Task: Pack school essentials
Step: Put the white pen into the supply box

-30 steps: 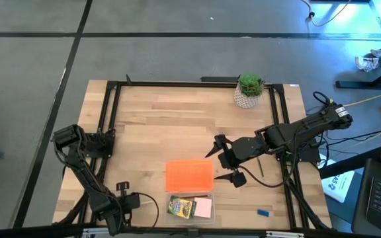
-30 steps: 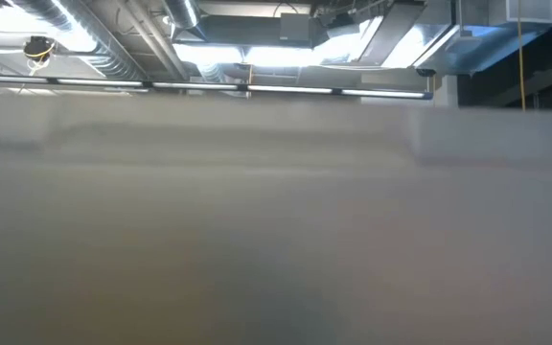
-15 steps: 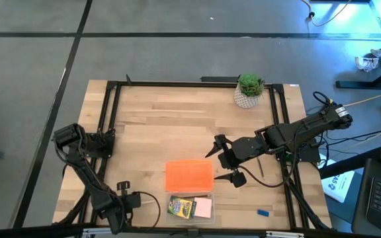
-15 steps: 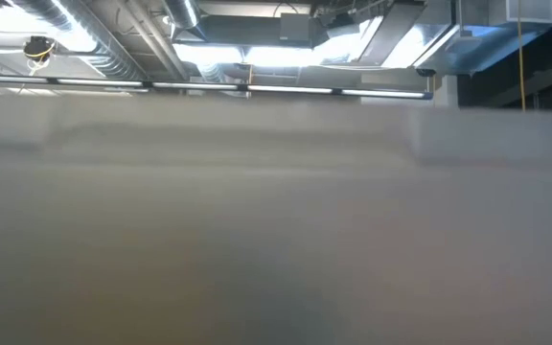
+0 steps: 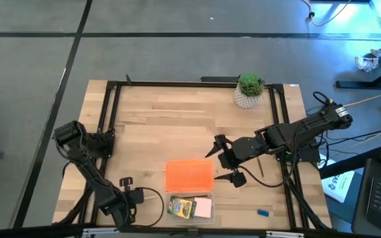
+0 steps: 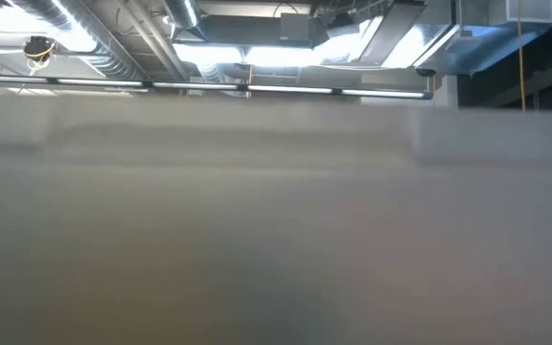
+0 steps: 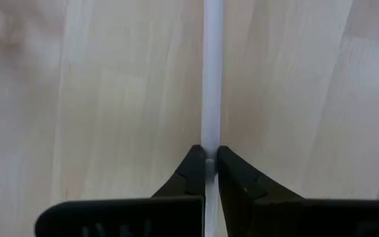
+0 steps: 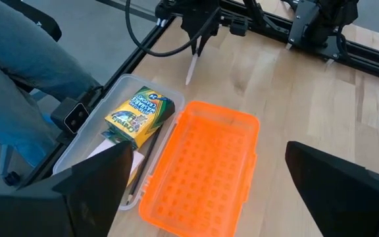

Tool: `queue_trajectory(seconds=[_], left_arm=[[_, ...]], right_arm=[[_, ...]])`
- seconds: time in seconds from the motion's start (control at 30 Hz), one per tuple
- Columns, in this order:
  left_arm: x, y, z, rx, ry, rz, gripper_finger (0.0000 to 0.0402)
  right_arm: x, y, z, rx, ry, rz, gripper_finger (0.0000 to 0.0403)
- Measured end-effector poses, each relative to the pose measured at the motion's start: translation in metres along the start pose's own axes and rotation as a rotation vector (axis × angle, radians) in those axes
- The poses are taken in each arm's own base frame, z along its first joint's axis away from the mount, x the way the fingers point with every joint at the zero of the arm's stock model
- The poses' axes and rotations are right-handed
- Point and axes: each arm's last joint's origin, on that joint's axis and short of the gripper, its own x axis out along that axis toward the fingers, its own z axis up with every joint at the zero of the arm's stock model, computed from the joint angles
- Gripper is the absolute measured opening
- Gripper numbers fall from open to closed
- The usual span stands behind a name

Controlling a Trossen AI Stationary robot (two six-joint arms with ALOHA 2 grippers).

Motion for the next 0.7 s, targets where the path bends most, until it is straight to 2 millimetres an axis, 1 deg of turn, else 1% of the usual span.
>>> queue_trajectory(seconds=[0.1,0.3,0.47,0.7], left_arm=[[0.0,0.001,0.002,0.011,0.004,-0.002,0.0009],[-0.01,0.004,0.008,0.006,-0.005,-0.025,0.0009],[-0.023,0.009,0.013,-0.001,-0.02,-0.05,0.0009],[-0.044,0.017,0.021,-0.037,-0.053,-0.117,0.0009]], right_arm=[[0.0,0.0,0.0,0.0,0.0,0.0,0.0398],[0.0,0.0,0.0,0.0,0.0,0.0,0.0398],[0.0,0.0,-0.001,0.0,0.009,0.001,0.0398],[0.0,0.001,-0.006,0.003,0.066,0.006,0.0398]])
